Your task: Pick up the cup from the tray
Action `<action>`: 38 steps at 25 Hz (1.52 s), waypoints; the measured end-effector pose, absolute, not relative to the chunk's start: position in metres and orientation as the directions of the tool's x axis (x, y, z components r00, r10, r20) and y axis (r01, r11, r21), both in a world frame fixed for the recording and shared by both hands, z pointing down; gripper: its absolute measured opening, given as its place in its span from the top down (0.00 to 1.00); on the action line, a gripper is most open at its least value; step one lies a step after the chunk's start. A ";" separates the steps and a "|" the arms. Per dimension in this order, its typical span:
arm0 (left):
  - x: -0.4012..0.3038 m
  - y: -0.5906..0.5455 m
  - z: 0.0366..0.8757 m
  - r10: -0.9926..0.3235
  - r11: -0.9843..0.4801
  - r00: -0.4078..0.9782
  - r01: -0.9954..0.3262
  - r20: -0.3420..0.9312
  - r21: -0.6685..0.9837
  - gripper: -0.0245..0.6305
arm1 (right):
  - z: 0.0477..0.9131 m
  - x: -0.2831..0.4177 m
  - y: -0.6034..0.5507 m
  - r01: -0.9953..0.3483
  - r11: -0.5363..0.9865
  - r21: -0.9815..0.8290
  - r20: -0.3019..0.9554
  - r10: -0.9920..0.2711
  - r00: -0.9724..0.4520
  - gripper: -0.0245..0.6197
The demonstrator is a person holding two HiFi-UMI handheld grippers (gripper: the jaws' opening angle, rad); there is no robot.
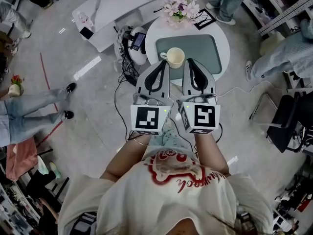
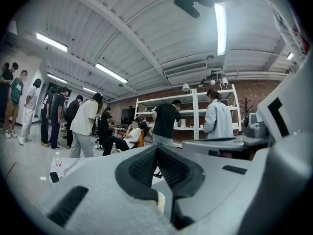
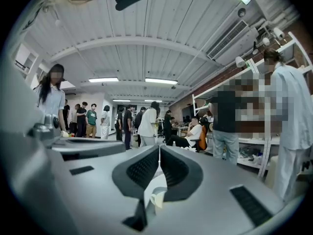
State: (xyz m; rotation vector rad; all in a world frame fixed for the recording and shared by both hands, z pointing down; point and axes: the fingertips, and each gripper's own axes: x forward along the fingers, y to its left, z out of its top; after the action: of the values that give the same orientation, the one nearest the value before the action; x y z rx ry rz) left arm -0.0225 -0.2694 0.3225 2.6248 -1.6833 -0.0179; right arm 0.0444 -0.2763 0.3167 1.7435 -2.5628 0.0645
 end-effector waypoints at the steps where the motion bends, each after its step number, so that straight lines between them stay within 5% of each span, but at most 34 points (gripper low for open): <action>1: -0.021 -0.269 0.324 -0.908 -0.419 0.419 -0.908 0.002 0.022 0.95 | 0.326 0.046 -0.278 -0.932 0.363 -0.007 0.066 -0.930 -0.363 0.93; 24: -0.032 -0.281 0.391 -0.910 -0.404 0.410 -0.910 0.059 0.091 0.95 | 0.499 0.037 -0.310 -0.927 0.375 0.022 0.207 -0.909 -0.362 0.91; 25: -0.031 -0.281 0.392 -0.908 -0.408 0.415 -0.908 0.061 0.091 0.95 | 0.504 0.036 -0.310 -0.925 0.380 0.014 0.196 -0.908 -0.370 0.79; 26: -0.031 -0.282 0.394 -0.906 -0.412 0.418 -0.907 0.063 0.092 0.95 | 0.508 0.035 -0.311 -0.924 0.383 0.007 0.181 -0.909 -0.376 0.57; 27: -0.031 -0.282 0.397 -0.905 -0.415 0.421 -0.905 0.066 0.094 0.95 | 0.512 0.034 -0.313 -0.924 0.384 0.003 0.170 -0.910 -0.378 0.49; 31: -0.030 -0.283 0.410 -0.898 -0.424 0.432 -0.901 0.080 0.096 0.95 | 0.529 0.032 -0.325 -0.925 0.379 0.008 0.185 -0.910 -0.371 0.38; 38: -0.027 -0.276 0.426 -0.887 -0.441 0.451 -0.891 0.098 0.104 0.95 | 0.544 0.028 -0.349 -0.927 0.376 0.006 0.204 -0.908 -0.367 0.37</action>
State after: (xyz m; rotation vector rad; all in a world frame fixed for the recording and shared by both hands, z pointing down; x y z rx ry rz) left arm -0.0268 -0.2762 0.4259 2.5538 -1.5758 0.0442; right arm 0.0276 -0.3488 0.5443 1.6561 -2.4572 0.1628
